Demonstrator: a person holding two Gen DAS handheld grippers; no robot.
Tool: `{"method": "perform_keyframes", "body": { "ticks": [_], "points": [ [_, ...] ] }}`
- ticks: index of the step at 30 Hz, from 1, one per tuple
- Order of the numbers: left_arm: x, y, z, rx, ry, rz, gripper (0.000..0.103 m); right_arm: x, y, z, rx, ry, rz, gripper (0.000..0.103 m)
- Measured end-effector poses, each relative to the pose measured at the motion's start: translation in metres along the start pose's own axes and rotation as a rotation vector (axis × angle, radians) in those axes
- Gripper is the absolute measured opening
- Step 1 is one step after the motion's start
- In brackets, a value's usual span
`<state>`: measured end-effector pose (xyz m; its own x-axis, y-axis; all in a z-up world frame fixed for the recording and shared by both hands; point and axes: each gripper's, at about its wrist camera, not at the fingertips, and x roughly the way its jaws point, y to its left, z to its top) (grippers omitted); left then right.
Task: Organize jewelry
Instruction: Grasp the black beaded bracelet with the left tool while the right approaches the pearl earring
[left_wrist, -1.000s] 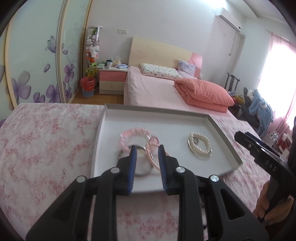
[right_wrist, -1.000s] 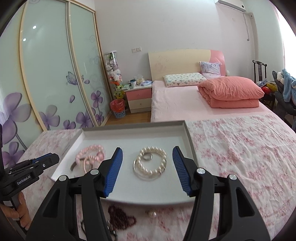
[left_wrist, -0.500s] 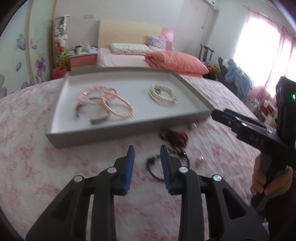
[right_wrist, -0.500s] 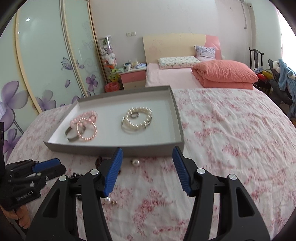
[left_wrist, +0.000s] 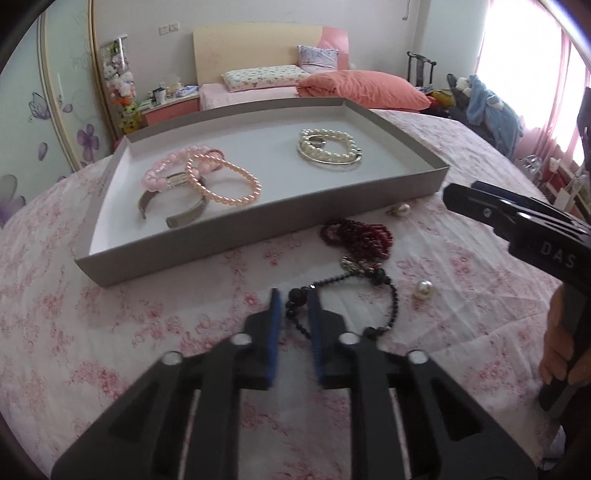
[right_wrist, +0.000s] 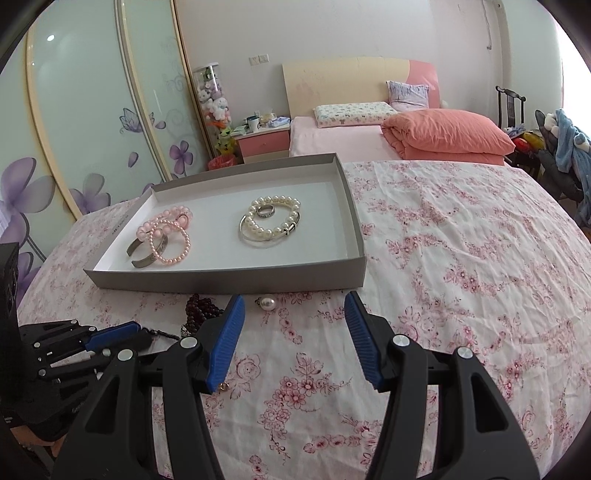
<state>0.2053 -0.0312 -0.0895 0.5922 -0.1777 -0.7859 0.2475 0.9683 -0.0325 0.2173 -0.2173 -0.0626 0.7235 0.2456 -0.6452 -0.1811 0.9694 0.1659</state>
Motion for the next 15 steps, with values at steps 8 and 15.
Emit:
{"method": "perform_keyframes", "body": {
  "ticks": [8, 15],
  "points": [
    [-0.002, 0.033, 0.001, -0.079, 0.001, 0.126, 0.012, 0.005, 0.002, -0.002, -0.010, 0.025, -0.003, 0.057],
    [-0.013, 0.086, -0.007, -0.218, -0.005, 0.237, 0.012, 0.019, 0.008, -0.001, -0.046, 0.077, -0.017, 0.050]
  ]
}}
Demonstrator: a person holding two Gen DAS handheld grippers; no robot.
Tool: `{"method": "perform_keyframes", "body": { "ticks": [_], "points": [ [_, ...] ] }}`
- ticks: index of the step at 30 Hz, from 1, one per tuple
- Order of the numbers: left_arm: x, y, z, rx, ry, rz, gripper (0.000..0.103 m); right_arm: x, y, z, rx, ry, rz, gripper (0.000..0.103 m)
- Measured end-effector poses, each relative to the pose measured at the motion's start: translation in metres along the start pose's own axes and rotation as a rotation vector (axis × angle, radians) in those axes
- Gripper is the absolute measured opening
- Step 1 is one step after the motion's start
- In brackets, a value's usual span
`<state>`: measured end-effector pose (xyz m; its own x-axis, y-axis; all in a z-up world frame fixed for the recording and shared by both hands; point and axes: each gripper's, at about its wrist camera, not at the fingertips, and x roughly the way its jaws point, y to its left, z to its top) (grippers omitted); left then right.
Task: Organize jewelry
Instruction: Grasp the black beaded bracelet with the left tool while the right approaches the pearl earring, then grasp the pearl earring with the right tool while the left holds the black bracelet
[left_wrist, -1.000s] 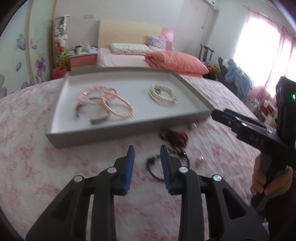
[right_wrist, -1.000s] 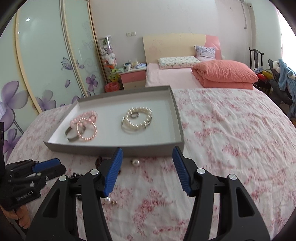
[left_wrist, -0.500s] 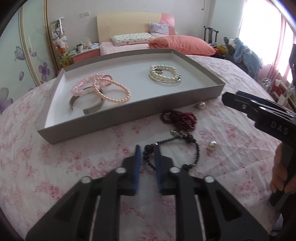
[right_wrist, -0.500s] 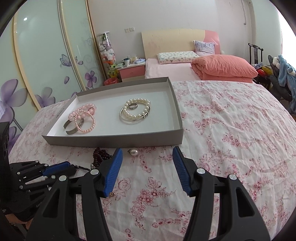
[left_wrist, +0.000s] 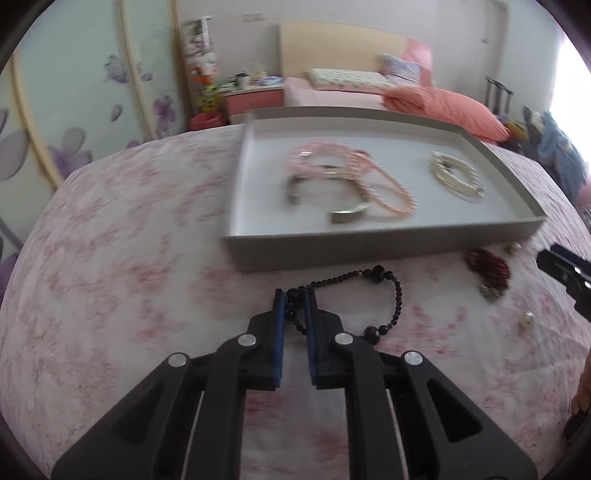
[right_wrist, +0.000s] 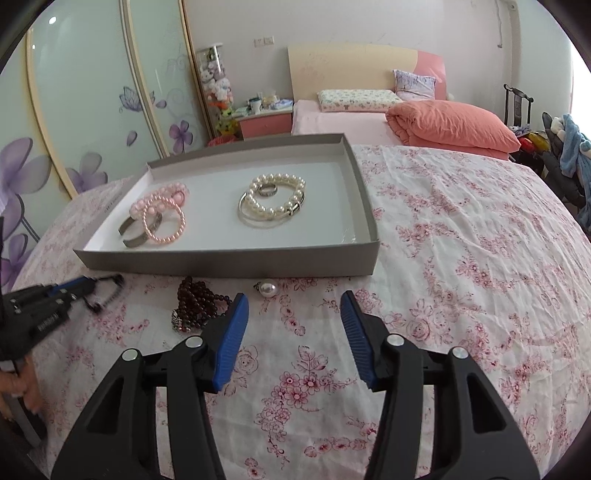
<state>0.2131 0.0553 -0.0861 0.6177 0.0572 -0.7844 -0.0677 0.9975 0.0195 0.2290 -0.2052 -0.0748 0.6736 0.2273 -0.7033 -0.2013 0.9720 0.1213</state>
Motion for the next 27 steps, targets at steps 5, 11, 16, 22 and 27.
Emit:
{"method": "perform_keyframes", "body": {
  "ticks": [5, 11, 16, 22, 27],
  "points": [
    [-0.004, 0.018, -0.002, -0.049, 0.000, 0.006, 0.012, 0.013, 0.004, 0.003, -0.007, 0.046, -0.005, 0.044],
    [-0.004, 0.013, -0.001, -0.036, 0.002, 0.023, 0.012, 0.024, 0.013, 0.006, -0.021, 0.079, -0.016, 0.043],
    [-0.004, 0.011, -0.002, -0.034, 0.002, 0.026, 0.012, 0.030, 0.017, 0.011, -0.029, 0.085, -0.047, 0.035],
    [-0.003, 0.010, -0.001, -0.030, 0.002, 0.031, 0.012, 0.031, 0.020, 0.013, -0.039, 0.085, -0.065, 0.023],
    [-0.003, 0.010, -0.001, -0.031, 0.002, 0.030, 0.012, 0.031, 0.020, 0.012, -0.040, 0.085, -0.067, 0.014]
  ]
}}
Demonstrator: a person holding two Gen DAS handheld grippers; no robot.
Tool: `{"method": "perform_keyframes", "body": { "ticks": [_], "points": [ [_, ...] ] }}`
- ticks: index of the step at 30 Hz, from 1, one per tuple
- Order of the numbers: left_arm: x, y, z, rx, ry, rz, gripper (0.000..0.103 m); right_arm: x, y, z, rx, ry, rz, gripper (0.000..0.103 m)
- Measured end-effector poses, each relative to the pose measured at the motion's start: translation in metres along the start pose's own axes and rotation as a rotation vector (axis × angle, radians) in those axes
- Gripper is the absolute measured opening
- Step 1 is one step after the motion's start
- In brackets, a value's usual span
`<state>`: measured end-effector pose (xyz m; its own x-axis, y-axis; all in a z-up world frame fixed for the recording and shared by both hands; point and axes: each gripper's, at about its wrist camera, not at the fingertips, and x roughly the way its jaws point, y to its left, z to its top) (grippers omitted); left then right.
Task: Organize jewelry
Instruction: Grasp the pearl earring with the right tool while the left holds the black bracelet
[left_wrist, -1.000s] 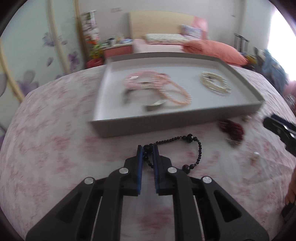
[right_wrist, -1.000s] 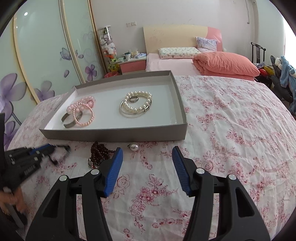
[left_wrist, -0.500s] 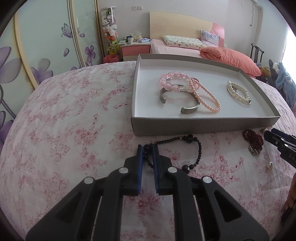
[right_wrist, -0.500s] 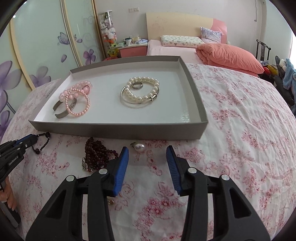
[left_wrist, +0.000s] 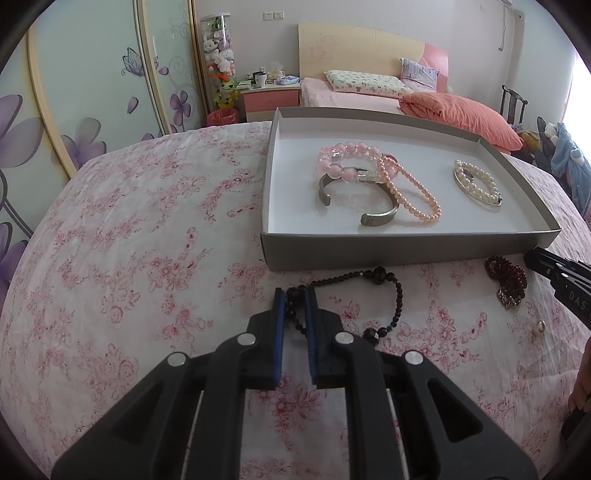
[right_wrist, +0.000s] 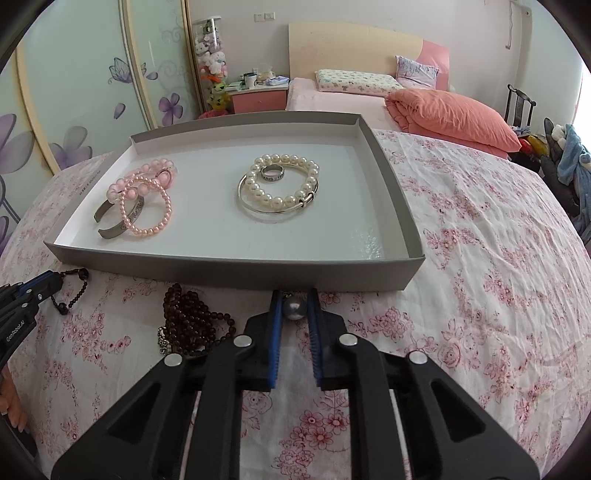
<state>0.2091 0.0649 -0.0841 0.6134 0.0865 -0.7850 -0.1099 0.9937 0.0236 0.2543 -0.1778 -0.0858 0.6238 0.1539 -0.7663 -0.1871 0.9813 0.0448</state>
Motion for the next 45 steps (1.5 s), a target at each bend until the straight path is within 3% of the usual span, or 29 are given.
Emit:
{"method": "perform_keyframes", "body": {
  "ticks": [14, 45],
  "points": [
    [0.000, 0.001, -0.001, -0.010, -0.001, -0.014, 0.012, -0.020, -0.018, -0.025, -0.002, 0.000, -0.014, 0.014],
    [0.000, 0.006, -0.001, -0.020, -0.001, -0.026, 0.012, -0.021, -0.021, -0.025, 0.009, 0.001, -0.001, 0.014]
  ]
}}
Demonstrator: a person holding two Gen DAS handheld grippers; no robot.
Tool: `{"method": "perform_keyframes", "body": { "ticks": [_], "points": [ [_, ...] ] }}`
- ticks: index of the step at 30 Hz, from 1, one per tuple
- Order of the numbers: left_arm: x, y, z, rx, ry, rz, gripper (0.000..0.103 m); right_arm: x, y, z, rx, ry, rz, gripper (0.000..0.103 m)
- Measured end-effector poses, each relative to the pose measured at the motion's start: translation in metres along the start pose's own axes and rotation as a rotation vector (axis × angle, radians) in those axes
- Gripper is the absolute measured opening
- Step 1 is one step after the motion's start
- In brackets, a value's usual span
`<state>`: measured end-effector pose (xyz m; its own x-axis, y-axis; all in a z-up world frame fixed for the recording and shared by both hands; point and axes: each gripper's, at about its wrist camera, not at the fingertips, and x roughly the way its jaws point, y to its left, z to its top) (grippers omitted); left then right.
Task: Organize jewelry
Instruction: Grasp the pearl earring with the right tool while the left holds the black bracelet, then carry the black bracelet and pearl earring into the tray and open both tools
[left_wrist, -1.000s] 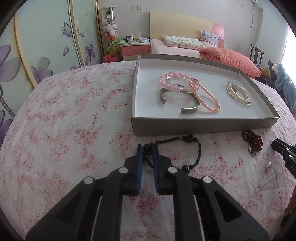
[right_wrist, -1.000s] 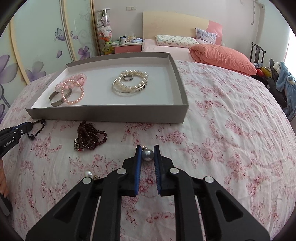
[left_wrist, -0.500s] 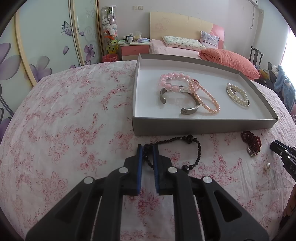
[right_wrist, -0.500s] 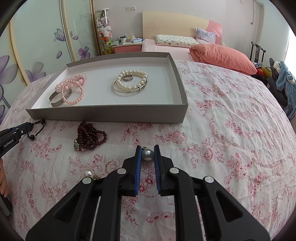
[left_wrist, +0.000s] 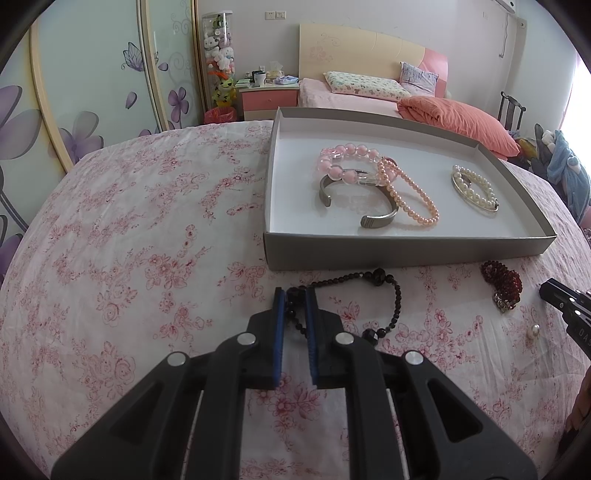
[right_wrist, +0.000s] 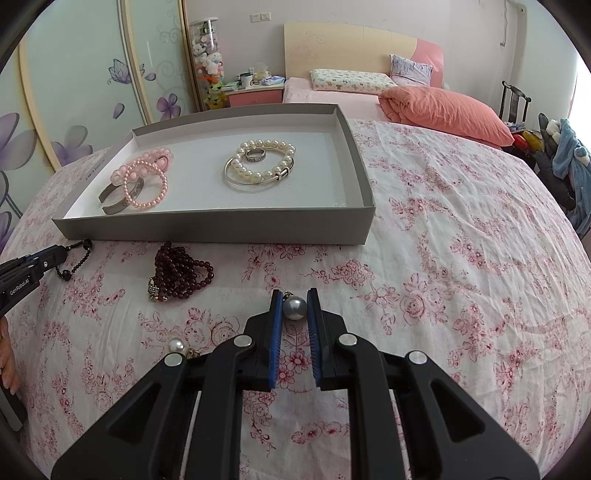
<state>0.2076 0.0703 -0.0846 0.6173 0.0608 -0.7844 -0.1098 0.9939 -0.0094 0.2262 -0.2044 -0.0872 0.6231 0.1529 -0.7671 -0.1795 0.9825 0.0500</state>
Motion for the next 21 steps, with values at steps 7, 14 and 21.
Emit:
{"method": "perform_keyframes", "body": {
  "ticks": [7, 14, 21],
  "points": [
    [0.000, 0.000, 0.000, -0.001, 0.000, -0.001, 0.012, -0.001, -0.001, 0.000, 0.003, 0.000, 0.002, 0.014],
    [-0.003, 0.000, -0.002, 0.008, -0.009, -0.033, 0.011, -0.006, -0.005, 0.001, 0.034, -0.037, 0.003, 0.014],
    [-0.033, -0.001, -0.004, -0.004, -0.079, -0.131, 0.011, -0.039, 0.002, 0.008, 0.048, -0.153, 0.047, 0.014]
  ]
}}
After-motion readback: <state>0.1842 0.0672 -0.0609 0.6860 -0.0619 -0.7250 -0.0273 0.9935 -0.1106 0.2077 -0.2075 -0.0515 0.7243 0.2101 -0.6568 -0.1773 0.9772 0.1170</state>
